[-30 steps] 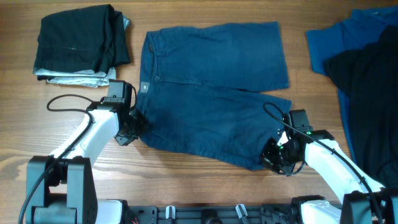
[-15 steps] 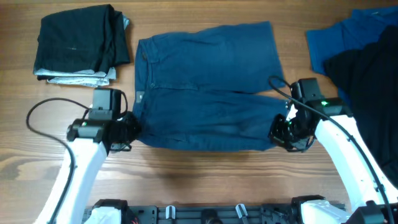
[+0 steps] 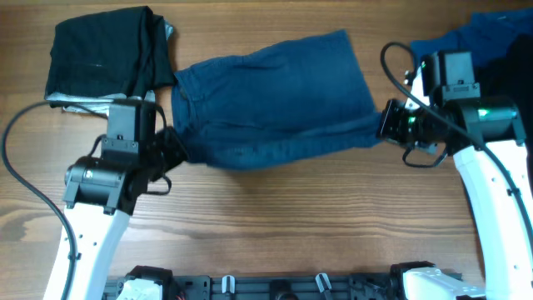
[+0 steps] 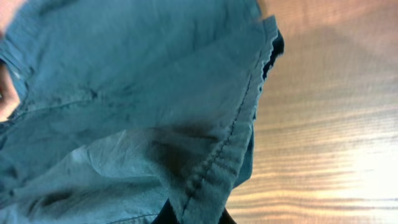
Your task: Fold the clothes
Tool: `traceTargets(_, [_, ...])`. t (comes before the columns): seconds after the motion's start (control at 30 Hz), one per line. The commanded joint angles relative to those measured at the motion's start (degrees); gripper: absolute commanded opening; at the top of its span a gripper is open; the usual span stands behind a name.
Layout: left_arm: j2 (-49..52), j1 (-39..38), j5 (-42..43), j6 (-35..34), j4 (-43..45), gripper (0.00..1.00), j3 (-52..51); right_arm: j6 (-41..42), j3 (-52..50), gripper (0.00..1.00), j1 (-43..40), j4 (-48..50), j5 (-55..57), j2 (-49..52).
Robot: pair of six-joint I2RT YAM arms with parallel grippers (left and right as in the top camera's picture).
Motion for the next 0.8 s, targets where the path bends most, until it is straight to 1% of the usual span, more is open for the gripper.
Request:
traceTargets(0.0, [2.7,-0.1,-2.4,2.1,4.3,0.04,2.8,-1.7,4.3,0.04,0.1,1.1,2.7,4.8])
traceTargets(0.1, [5.3,-0.1,-2.6,2.1,9.6,0.04,2.8,-2.6,6.5,0.04,0.1,3.7,2.8,9.3])
traceTargets(0.3, [11.0,0.3,-8.7,2.1,20.9,0.04,2.8,-3.5,9.4,0.04,-0.7,12.1,3.0,17.1])
traceTargets(0.53, [19.1,1.6,-10.0,2.1,26.2,0.04,2.8,-8.5,9.4,0.04,-0.7,24.3,3.0,21.8])
traceTargets(0.77, [27.2,1.6,-11.9,2.0,32.5,0.04,2.8,-8.6,9.3,0.04,-0.7,31.0,3.0,27.4])
